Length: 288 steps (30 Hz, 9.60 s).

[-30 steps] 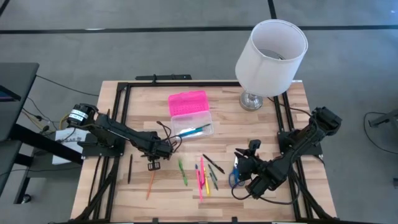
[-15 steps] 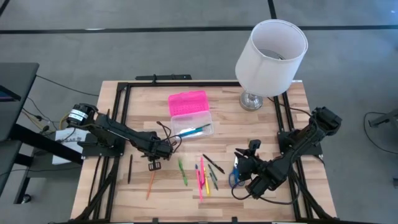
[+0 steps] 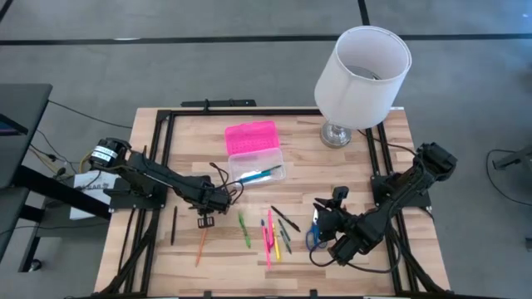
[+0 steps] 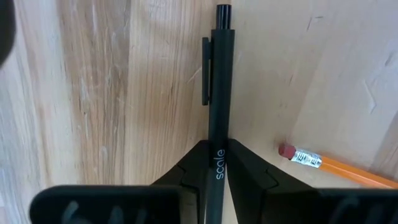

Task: Pick & place school supplies into a supply box
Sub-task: Put the black pen into the pink supply box, then put the blue scissors into the pink supply box

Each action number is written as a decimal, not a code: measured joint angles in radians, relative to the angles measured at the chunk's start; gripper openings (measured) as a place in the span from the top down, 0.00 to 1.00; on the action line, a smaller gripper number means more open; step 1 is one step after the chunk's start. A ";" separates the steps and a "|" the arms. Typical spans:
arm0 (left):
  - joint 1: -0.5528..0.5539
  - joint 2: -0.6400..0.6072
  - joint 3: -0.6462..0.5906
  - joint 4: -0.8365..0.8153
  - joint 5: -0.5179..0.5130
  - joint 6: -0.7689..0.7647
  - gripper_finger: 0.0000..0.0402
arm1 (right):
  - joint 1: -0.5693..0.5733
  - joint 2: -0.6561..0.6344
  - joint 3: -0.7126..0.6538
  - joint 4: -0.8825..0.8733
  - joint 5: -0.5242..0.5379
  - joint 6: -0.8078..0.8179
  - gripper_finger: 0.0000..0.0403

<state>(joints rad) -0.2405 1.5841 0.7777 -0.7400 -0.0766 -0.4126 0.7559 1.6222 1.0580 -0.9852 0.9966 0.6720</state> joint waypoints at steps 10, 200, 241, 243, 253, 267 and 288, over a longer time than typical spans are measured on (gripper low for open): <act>0.000 0.000 0.001 -0.004 -0.005 0.003 0.89 | 0.000 0.000 0.000 0.000 0.000 0.000 0.82; -0.545 -0.209 -0.030 0.012 -0.823 -0.172 0.61 | -0.101 0.168 0.098 0.296 -0.841 0.822 0.63; -0.544 -0.209 -0.030 0.019 -0.828 -0.175 0.61 | -0.115 0.292 0.102 0.209 -0.945 0.838 0.84; -0.544 -0.209 -0.030 0.019 -0.830 -0.175 0.61 | -0.115 0.292 0.102 0.206 -0.939 0.838 0.84; -0.544 -0.209 -0.030 0.020 -0.847 -0.175 0.61 | -0.114 0.293 0.101 0.197 -0.911 0.838 0.83; -0.544 -0.209 -0.030 0.019 -0.847 -0.175 0.61 | -0.116 0.299 0.260 -0.105 -0.816 0.797 0.83; -0.544 -0.209 -0.031 0.020 -0.876 -0.181 0.61 | -0.442 0.297 0.396 -0.188 -0.540 -0.080 0.84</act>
<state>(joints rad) -0.7849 1.3750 0.7471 -0.7204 -0.9523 -0.5934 0.3134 1.9194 1.4544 -1.1736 0.4570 0.5917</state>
